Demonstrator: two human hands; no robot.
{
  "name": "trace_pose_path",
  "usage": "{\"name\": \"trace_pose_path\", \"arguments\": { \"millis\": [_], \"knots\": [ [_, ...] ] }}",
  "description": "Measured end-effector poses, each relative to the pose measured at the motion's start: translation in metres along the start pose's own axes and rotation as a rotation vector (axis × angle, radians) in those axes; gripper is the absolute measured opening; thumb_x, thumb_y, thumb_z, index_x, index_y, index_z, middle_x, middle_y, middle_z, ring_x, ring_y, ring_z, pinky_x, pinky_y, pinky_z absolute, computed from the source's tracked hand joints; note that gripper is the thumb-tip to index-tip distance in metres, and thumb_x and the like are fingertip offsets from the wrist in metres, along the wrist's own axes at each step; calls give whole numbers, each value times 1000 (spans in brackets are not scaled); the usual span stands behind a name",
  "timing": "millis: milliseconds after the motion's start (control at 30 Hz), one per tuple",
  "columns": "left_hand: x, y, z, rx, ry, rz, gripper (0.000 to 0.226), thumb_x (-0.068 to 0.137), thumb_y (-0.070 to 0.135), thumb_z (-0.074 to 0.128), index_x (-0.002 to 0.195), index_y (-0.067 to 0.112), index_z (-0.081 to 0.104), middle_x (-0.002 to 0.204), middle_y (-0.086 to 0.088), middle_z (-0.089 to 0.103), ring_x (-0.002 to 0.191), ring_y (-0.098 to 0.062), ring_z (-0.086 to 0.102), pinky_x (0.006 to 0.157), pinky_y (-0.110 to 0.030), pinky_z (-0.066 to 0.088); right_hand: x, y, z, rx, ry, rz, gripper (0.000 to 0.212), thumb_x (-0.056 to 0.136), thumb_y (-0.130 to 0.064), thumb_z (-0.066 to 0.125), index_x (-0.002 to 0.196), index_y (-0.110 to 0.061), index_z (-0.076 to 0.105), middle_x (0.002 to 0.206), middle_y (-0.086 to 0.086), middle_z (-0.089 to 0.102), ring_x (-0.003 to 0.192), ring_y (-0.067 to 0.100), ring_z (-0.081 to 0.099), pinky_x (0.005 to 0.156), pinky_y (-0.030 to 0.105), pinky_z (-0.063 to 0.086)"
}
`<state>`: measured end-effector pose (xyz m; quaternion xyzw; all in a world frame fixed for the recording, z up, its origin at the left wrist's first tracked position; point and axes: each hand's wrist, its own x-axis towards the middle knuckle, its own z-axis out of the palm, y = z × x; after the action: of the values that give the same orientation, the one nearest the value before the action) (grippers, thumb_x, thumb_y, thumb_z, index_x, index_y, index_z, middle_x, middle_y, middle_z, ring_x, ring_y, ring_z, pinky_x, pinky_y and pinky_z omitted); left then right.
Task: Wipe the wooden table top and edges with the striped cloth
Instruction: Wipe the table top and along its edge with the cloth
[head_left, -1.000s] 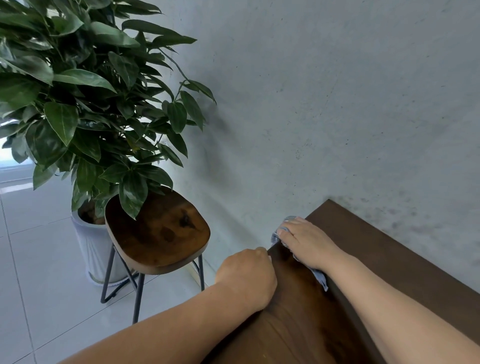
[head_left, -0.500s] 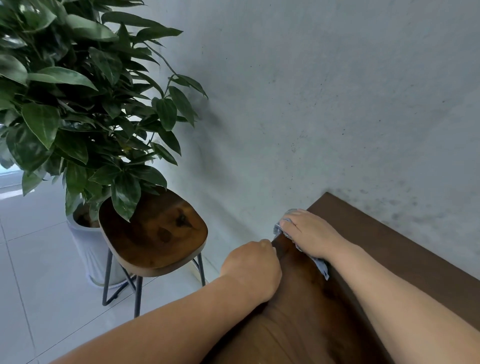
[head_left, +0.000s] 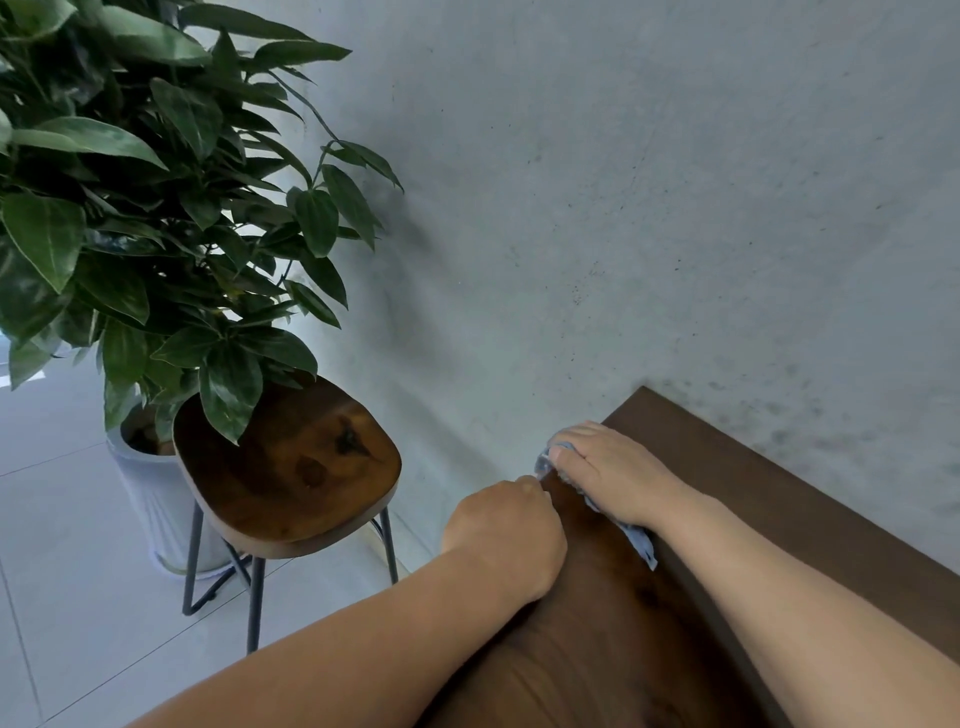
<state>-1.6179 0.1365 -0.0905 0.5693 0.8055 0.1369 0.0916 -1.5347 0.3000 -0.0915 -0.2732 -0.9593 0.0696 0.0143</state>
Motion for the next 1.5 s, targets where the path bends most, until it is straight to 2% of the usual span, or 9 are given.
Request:
{"name": "trace_pose_path", "arguments": {
  "millis": [200,433,533,700,933,1067,1200,1300,1500],
  "knots": [
    [1,0,-3,-22,-15,-9,38,105,26,22,118,8,52,116,-9,58,105,-28,58,83,-35,44,7,5,-2,-16,24,67,39,103,-28,32,66,-21,43,74,-9,46,89,11,44,83,34,42],
    [26,9,0,13,-69,57,31,99,13,34,124,6,51,123,-11,56,109,-27,55,81,-32,43,-3,-5,4,3,1,-103,38,103,-33,30,79,-21,57,82,-11,57,91,8,48,87,26,38],
    [27,8,3,0,-37,56,35,102,16,30,130,4,46,126,-11,54,111,-27,54,87,-35,44,2,3,0,-1,3,-41,40,96,-45,23,71,-26,48,77,-9,53,89,10,48,82,33,44],
    [25,6,4,-21,-14,34,36,104,22,23,118,5,51,118,-12,56,107,-29,56,82,-35,43,16,22,-7,-10,17,107,39,101,-33,27,67,-18,37,73,-4,45,85,13,45,84,42,45],
    [34,11,1,-1,-51,66,31,101,15,30,117,5,55,119,-11,56,107,-28,55,78,-33,41,10,13,3,-24,25,59,41,101,-33,29,72,-12,50,76,-4,52,90,14,46,85,36,43],
    [42,16,3,10,-86,83,32,97,9,36,123,4,53,124,-12,56,110,-29,55,78,-32,40,2,6,5,21,40,-52,36,104,-30,31,73,-32,49,76,-17,50,89,5,45,85,17,34],
    [37,14,0,-6,-40,70,33,102,15,29,123,5,52,124,-12,55,112,-28,54,86,-35,43,8,17,-1,4,26,25,43,96,-43,22,73,-19,50,77,-5,53,88,14,48,85,36,44],
    [34,13,-1,-21,-34,69,32,103,17,27,117,5,53,120,-12,55,110,-29,54,85,-36,43,16,28,-6,4,16,104,39,100,-36,27,70,-18,44,76,-5,48,86,15,47,85,43,45],
    [44,15,1,-29,-48,53,31,102,16,29,114,6,56,118,-12,57,108,-28,55,79,-33,41,16,21,-5,-21,-9,110,39,103,-25,31,74,-8,50,76,-3,50,90,16,44,85,35,40]
  ]
}}
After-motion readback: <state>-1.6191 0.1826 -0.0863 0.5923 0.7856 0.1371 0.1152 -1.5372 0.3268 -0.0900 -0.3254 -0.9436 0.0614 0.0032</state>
